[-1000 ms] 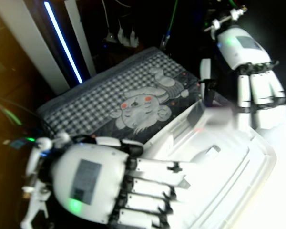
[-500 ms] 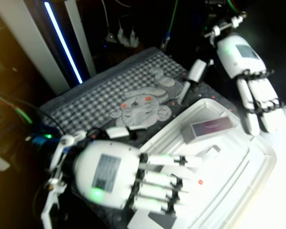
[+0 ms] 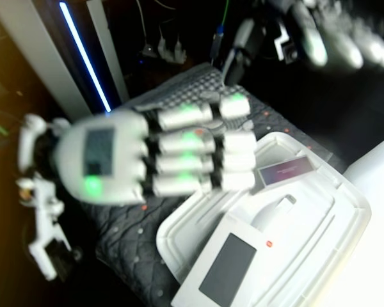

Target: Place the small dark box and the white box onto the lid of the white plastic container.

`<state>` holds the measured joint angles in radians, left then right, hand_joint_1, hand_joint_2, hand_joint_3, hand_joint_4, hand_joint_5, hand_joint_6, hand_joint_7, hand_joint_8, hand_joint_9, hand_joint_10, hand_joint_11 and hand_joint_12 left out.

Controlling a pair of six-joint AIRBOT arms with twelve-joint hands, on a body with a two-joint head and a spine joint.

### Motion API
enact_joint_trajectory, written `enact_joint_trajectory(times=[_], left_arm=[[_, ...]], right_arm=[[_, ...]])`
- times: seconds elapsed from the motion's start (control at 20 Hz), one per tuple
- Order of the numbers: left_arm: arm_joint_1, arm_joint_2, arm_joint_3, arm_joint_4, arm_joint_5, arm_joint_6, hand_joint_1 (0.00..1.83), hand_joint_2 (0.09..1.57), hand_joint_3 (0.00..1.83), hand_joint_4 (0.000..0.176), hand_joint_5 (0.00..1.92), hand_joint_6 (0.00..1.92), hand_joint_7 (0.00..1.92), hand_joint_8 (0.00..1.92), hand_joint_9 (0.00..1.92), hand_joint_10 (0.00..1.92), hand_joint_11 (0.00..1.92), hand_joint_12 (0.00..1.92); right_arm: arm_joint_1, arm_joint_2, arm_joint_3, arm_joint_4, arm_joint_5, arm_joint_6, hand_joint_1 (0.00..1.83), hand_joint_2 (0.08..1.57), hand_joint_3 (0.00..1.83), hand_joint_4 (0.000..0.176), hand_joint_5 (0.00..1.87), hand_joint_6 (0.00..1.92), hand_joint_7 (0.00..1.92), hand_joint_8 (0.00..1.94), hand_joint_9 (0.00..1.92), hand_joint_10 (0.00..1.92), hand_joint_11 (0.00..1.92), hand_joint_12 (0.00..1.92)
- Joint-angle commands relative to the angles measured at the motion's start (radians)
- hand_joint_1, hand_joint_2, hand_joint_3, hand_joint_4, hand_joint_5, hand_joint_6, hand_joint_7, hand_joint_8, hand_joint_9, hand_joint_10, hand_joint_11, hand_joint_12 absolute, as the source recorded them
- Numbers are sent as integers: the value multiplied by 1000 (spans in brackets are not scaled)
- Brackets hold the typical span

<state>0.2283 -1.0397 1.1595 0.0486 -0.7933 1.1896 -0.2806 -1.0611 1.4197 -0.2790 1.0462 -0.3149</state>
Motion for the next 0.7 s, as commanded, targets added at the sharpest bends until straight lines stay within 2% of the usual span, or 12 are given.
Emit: enact_joint_trajectory(times=[0.0,0.1,0.15,0.2,0.25,0.3,0.35,0.4,0.45,0.55,0.6,0.65], left_arm=[[8,25,-10,-11,-177,1,901,659,0,112,0,0,0,0,0,0,0,34],[38,35,-24,-10,-214,1,834,718,16,126,0,0,0,0,0,0,0,0],[49,39,-29,-10,-230,1,873,725,17,80,0,0,0,0,0,0,0,0],[61,49,-38,-10,-245,1,803,750,23,55,0,0,0,0,0,0,9,4],[77,65,-54,-11,-264,1,803,750,23,55,0,0,0,0,0,0,9,4],[93,81,-71,-11,-285,1,765,674,30,83,0,0,0,0,0,0,1,478],[108,92,-84,-11,-303,1,750,680,31,126,0,0,0,0,0,0,0,730],[115,98,-90,-11,-313,0,803,745,46,144,0,0,0,0,9,3,0,712],[134,105,-99,-11,-327,-5,855,717,14,113,0,0,0,0,47,13,0,537],[154,113,-102,0,-336,-30,931,705,5,96,0,0,0,0,29,4,0,488],[168,119,-106,3,-347,-39,880,698,1,171,0,0,0,0,0,0,0,33],[179,126,-111,3,-359,-43,880,698,1,171,0,0,0,0,0,0,0,33]], right_arm=[[-13,20,-7,55,151,1,666,691,18,176,0,0,0,0,0,0,0,0],[-69,35,-21,95,223,1,669,673,6,176,0,0,0,0,0,0,0,0],[-91,37,-23,112,247,1,676,678,8,176,0,0,0,0,0,0,0,0],[-105,36,-25,121,261,1,670,644,0,176,0,0,0,0,0,0,0,0],[-114,34,-29,126,271,1,670,644,0,176,0,0,0,0,0,0,0,0],[-119,35,-35,126,276,1,680,647,0,176,0,0,0,0,0,0,0,0],[-124,37,-39,127,280,1,686,651,0,176,0,0,0,0,0,0,0,0],[-129,37,-42,129,285,1,678,673,6,176,0,0,0,0,0,0,0,0],[-148,40,-46,136,304,1,659,708,19,176,0,0,0,0,0,0,0,0],[-183,52,-58,153,338,1,707,734,27,176,0,0,0,0,0,0,0,0],[-210,63,-69,166,359,1,697,694,3,176,0,0,0,0,0,0,61,27],[-227,69,-75,175,378,1,697,694,3,176,0,0,0,0,0,0,61,27]])
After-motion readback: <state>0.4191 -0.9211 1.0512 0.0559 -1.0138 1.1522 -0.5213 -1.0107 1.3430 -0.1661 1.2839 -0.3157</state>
